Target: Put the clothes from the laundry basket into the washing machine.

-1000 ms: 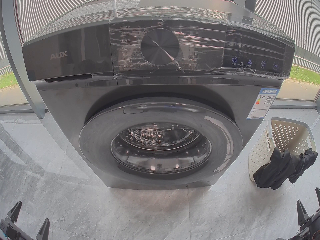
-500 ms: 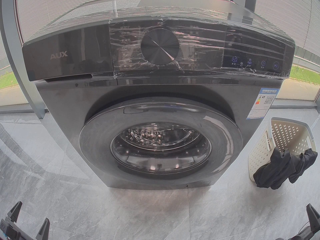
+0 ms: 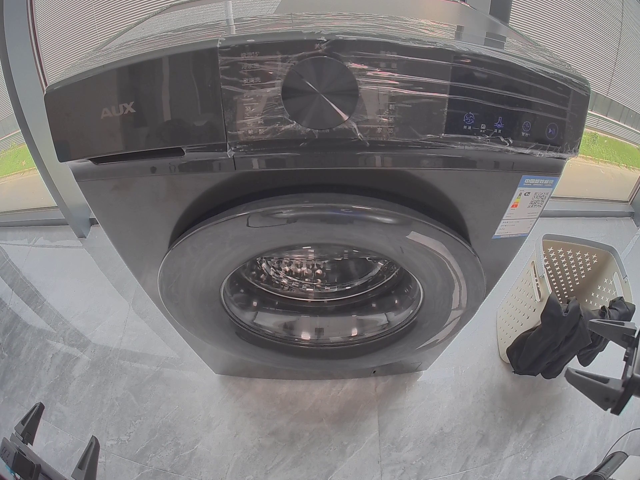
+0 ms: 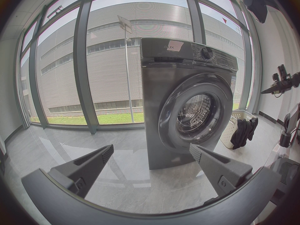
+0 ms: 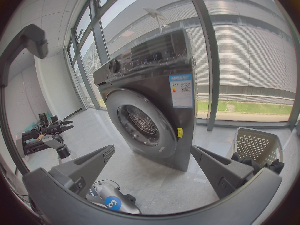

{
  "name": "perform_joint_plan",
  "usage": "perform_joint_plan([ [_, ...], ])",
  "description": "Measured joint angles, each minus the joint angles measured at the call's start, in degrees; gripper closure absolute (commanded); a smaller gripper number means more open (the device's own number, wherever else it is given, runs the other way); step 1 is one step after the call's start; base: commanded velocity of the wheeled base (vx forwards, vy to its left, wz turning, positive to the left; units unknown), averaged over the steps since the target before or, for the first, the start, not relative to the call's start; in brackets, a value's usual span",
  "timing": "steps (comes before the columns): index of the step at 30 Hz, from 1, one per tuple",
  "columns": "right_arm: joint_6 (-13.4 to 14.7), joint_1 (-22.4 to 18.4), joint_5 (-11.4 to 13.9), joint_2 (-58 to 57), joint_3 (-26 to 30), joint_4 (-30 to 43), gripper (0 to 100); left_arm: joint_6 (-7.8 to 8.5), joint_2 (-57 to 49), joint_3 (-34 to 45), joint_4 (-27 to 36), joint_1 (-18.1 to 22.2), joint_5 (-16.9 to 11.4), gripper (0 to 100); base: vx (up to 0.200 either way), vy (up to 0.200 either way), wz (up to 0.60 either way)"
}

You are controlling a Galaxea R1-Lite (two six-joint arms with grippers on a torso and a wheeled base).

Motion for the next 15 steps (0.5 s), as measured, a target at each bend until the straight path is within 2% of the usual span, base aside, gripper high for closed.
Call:
perform_joint_plan([
  [8,0.22,6.03,-0.20,16.57,-4.66,-4.79,0,0.01,0.00,0.00,0.00,0.02,0.00,0,0.000,0.000,0.00],
  [15,1.29,8.31,-0.50,26.36,-8.95,-8.00,0,0.00,0.00,0.00,-0.01,0.02,0.00,0,0.000,0.000,0.00],
])
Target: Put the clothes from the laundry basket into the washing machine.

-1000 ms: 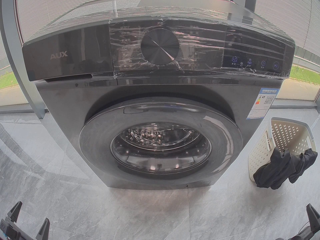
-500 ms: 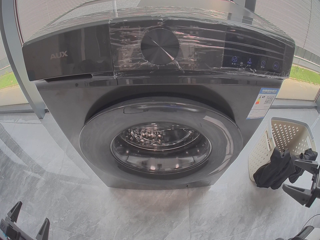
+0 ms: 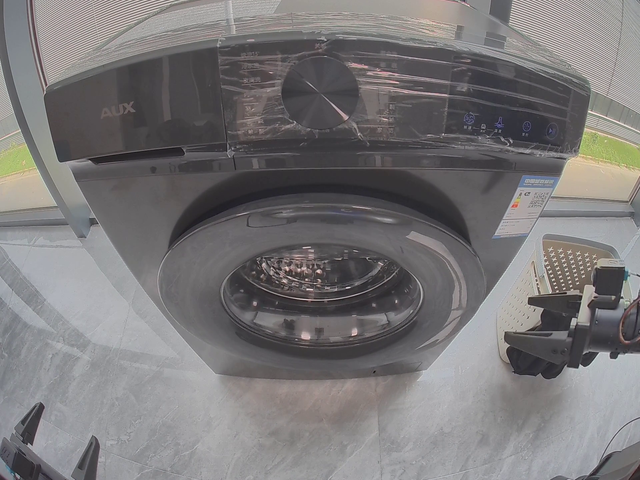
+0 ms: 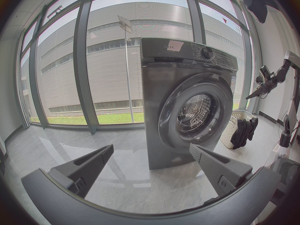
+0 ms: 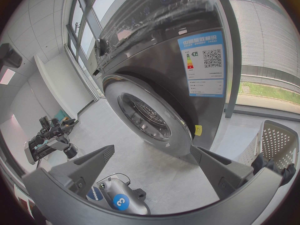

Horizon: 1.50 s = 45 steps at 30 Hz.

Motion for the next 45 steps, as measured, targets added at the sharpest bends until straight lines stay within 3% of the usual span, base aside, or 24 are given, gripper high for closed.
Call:
perform_joint_plan([
  [8,2.56,0.34,-0.33,9.34,-3.17,-7.08,0,0.00,0.00,0.00,0.01,0.00,0.00,0,0.000,0.000,0.00],
  [18,3.02,1.46,-3.32,18.02,-5.55,-14.24,0,-0.02,0.00,0.00,0.01,0.00,0.02,0,0.000,0.000,0.00],
  [28,3.13,4.55,-3.47,20.47,-5.00,-14.62,0,-0.10,0.00,0.00,0.01,0.00,0.00,0,0.000,0.000,0.00],
  [37,3.00,5.40,-3.50,17.31,-0.74,-13.98,0,-0.11,0.00,0.00,0.01,0.00,0.00,0,0.000,0.000,0.00],
  [45,2.61,5.55,-5.42,17.63,-1.38,-14.64,0,-0.24,0.00,0.00,0.01,-0.05,0.00,0,-0.200,0.000,0.00],
])
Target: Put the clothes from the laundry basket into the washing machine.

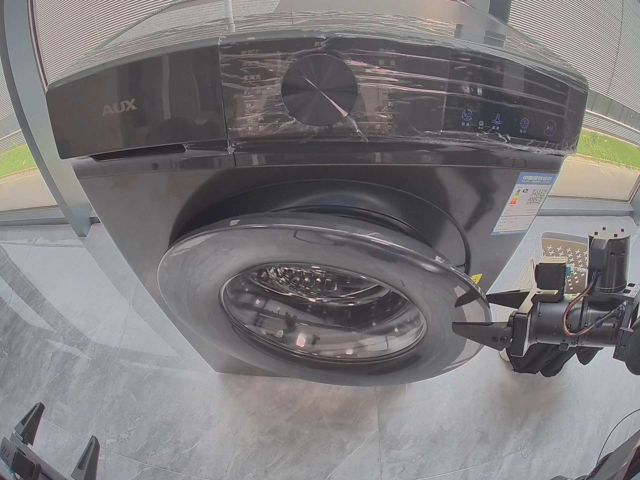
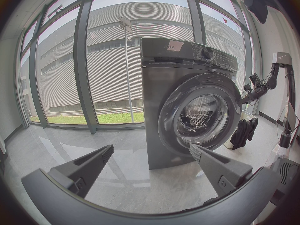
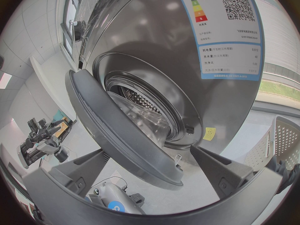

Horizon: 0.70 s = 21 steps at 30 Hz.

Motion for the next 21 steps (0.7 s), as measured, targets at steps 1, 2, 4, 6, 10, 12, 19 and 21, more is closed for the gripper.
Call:
perform_joint_plan([
  [1,-0.02,0.22,-0.29,0.30,-0.22,-0.02,0,0.00,0.00,0.00,0.00,0.00,0.00,0,-0.200,0.000,0.00],
  [2,-0.02,0.57,-0.54,0.63,-0.41,-0.02,0,0.02,0.00,0.00,-0.01,0.00,0.00,0,0.000,0.000,0.00],
  [4,0.13,1.43,-0.71,1.11,-0.63,-0.02,0,0.04,0.00,0.00,-0.01,0.00,0.00,0,0.000,0.000,0.00],
  [6,0.17,2.10,-0.71,1.30,-0.48,0.27,0,0.04,0.00,0.00,-0.01,0.00,0.00,0,0.000,0.000,0.00],
  [10,0.24,3.08,-0.78,0.72,0.88,0.51,0,0.11,0.00,0.00,-0.01,0.00,0.00,0,0.000,0.000,0.00],
  [12,0.26,3.25,-0.68,0.09,1.68,0.66,0,0.13,0.00,0.00,-0.01,0.00,0.00,0,0.000,0.000,0.00],
  [19,0.30,2.93,-2.24,-0.51,2.17,-0.02,0,0.17,0.00,0.00,0.00,0.00,0.00,0,-0.086,0.000,0.00],
  [21,0.33,3.04,-2.82,-0.07,1.73,-0.11,0,0.17,0.00,0.00,-0.01,0.00,0.02,0,-0.200,0.000,0.00],
])
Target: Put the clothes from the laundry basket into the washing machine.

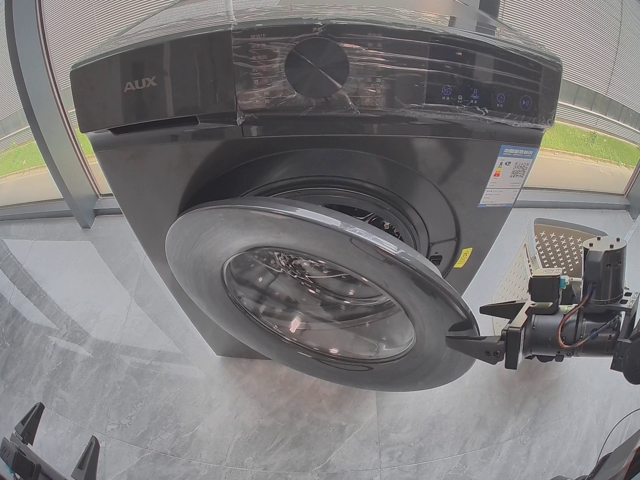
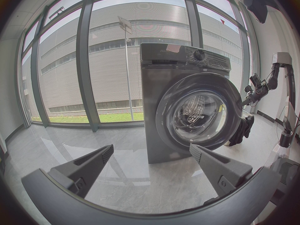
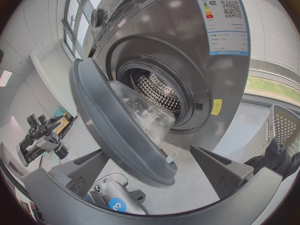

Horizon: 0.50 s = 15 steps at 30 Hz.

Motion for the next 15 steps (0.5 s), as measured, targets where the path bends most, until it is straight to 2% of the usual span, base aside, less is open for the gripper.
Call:
perform_joint_plan([
  [1,0.00,0.11,-0.18,0.35,-0.27,-0.02,0,0.00,0.00,0.00,0.00,0.00,0.00,0,-0.200,0.000,0.00],
  [7,0.06,2.08,-0.35,2.01,-0.69,0.00,0,0.02,0.00,0.00,0.00,0.00,-0.02,0,0.000,0.000,0.00],
  [15,0.28,5.10,-0.13,1.49,2.49,0.02,0,0.05,0.00,0.00,0.01,0.05,-0.02,0,0.000,0.000,0.00],
])
